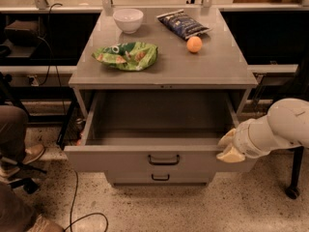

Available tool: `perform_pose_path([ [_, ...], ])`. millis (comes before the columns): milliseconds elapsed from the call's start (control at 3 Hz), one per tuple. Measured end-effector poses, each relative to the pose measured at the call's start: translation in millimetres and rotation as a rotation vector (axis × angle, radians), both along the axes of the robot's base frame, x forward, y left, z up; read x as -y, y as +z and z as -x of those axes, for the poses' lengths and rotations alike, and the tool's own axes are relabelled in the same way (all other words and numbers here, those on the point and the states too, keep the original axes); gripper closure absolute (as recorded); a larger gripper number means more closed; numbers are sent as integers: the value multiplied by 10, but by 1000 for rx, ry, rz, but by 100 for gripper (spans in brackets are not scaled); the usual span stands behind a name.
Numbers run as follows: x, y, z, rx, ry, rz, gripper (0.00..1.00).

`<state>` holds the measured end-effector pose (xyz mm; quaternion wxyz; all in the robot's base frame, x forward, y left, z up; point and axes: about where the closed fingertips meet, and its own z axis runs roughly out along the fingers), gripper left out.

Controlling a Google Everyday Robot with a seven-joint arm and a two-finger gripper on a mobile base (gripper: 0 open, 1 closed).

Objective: Open top drawer

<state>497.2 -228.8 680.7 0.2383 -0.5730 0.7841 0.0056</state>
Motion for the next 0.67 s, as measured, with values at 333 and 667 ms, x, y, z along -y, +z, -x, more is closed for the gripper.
perform_pose_path([
  [333,0,0,0,0,0,0,100],
  [667,11,20,166,-7,-24,-20,100],
])
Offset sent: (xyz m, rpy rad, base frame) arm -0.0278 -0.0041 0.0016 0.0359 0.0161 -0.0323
